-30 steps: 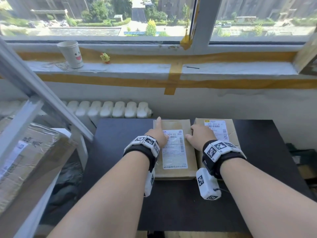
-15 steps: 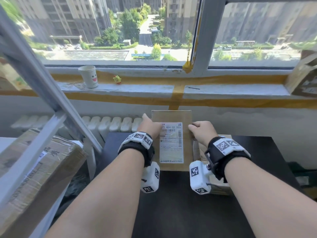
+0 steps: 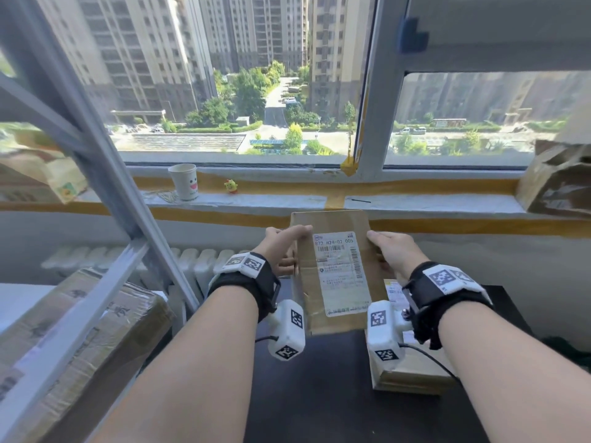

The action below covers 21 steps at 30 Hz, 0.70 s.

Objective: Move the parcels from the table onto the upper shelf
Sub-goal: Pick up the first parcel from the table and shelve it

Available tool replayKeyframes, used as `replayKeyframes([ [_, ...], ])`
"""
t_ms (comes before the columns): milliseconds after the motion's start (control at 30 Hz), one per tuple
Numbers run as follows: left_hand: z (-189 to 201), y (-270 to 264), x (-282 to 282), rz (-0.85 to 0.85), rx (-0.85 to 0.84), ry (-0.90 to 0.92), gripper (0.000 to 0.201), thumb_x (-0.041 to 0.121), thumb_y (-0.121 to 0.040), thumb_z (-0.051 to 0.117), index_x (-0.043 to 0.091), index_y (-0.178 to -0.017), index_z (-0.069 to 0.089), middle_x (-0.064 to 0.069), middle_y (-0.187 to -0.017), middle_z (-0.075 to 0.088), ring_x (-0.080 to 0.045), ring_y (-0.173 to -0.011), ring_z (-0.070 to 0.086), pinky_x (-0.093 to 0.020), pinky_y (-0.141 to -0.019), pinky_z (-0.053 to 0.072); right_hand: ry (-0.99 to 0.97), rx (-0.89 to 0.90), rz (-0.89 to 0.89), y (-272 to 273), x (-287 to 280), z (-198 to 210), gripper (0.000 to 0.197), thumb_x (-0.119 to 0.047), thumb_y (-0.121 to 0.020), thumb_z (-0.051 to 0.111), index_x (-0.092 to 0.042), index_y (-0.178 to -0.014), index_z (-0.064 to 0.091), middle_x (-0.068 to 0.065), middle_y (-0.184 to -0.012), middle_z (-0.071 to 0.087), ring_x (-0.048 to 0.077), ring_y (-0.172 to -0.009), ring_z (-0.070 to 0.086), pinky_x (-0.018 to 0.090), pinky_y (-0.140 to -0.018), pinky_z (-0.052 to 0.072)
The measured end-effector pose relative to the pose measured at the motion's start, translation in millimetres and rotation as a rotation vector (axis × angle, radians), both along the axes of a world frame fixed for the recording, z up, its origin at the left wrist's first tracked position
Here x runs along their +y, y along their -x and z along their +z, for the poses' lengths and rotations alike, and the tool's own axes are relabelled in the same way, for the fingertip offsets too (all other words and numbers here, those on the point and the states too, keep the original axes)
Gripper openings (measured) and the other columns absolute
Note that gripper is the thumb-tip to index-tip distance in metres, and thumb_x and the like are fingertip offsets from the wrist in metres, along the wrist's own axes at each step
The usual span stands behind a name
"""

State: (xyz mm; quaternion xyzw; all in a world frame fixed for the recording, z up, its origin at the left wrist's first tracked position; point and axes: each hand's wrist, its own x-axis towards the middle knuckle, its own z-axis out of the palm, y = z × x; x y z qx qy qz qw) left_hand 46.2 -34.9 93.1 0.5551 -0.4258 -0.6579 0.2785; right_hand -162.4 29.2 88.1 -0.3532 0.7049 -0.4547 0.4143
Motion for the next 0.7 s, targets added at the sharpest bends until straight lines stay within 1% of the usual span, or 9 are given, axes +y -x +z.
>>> replayKeyframes([
  [100,1,3,2,0.006,0.030,-0.022,0.088,0.045,-0.056,0.080,0.021,-0.129,0.039,-0.023,-0.133,0.053,-0.026,-0.082,0.066,-0.031,-0.060,0.057,-0.006,-0.037,-0.003,1,4,5,0.018,-0.031,-0.094,0.059,-0.017,-0.092,0.071,0.011,-0.105,0.070,0.024,-0.093,0.060,0.046,-0.097,0.050],
  [200,2,2,2,0.001,0.014,0.002,0.079,0.043,-0.063,0.081,0.021,-0.124,0.038,-0.021,-0.129,0.055,-0.026,-0.082,0.066,-0.030,-0.057,0.057,0.000,-0.054,-0.012,1,7,8,0.021,-0.033,-0.093,0.059,-0.017,-0.101,0.070,0.012,-0.114,0.071,0.029,-0.101,0.063,0.045,-0.097,0.049],
  [300,1,-1,3,-0.008,-0.005,0.069,0.064,0.041,-0.076,0.076,0.021,-0.121,0.035,-0.018,-0.120,0.059,-0.023,-0.079,0.067,-0.031,-0.060,0.057,-0.014,-0.059,-0.011,1,9,5,0.018,-0.036,-0.090,0.061,-0.020,-0.092,0.071,0.010,-0.113,0.072,0.030,-0.107,0.065,0.049,-0.100,0.050],
  [400,0,-6,1,-0.032,-0.012,0.114,0.071,0.047,-0.076,0.072,0.023,-0.130,0.034,-0.016,-0.121,0.057,-0.022,-0.078,0.062,-0.028,-0.055,0.052,-0.004,-0.116,0.009,-2,15,5,0.027,-0.037,-0.092,0.061,-0.015,-0.104,0.071,0.005,-0.099,0.072,0.021,-0.088,0.066,0.041,-0.083,0.057],
  [466,0,-7,0,-0.045,-0.022,0.119,0.082,0.055,-0.069,0.068,0.025,-0.137,0.034,-0.016,-0.115,0.056,-0.018,-0.064,0.055,-0.022,-0.045,0.043,-0.010,-0.172,0.026,-4,19,4,0.037,-0.043,-0.092,0.058,-0.013,-0.111,0.069,0.004,-0.096,0.072,0.019,-0.081,0.067,0.033,-0.067,0.054],
  [500,0,-6,-1,-0.045,-0.028,0.126,0.085,0.058,-0.066,0.064,0.023,-0.138,0.035,-0.016,-0.108,0.057,-0.016,-0.056,0.051,-0.020,-0.042,0.040,-0.029,-0.193,0.036,-4,21,2,0.041,-0.048,-0.091,0.057,-0.014,-0.112,0.068,0.004,-0.096,0.071,0.019,-0.081,0.066,0.032,-0.066,0.052],
  [600,3,-5,3,-0.020,0.001,0.120,0.083,0.059,-0.068,0.057,0.013,-0.135,0.045,-0.007,-0.074,0.053,-0.011,-0.035,0.039,-0.016,-0.038,0.033,-0.112,-0.265,0.079,-10,27,-2,0.064,-0.068,-0.079,0.058,-0.016,-0.116,0.067,0.005,-0.100,0.073,0.023,-0.091,0.067,0.039,-0.081,0.054],
  [633,5,-5,7,-0.019,0.013,0.123,0.075,0.058,-0.074,0.056,0.010,-0.131,0.049,-0.005,-0.068,0.052,-0.011,-0.033,0.038,-0.017,-0.040,0.032,-0.129,-0.303,0.086,-11,30,-4,0.072,-0.073,-0.073,0.059,-0.017,-0.117,0.068,0.006,-0.104,0.075,0.026,-0.096,0.069,0.043,-0.089,0.054],
  [700,9,-6,17,-0.029,0.013,0.136,0.051,0.054,-0.088,0.050,0.010,-0.114,0.056,-0.004,-0.063,0.051,-0.011,-0.035,0.036,-0.020,-0.047,0.031,-0.134,-0.339,0.102,-17,39,-2,0.073,-0.076,-0.071,0.058,-0.017,-0.113,0.070,0.008,-0.106,0.075,0.029,-0.099,0.069,0.046,-0.096,0.052],
])
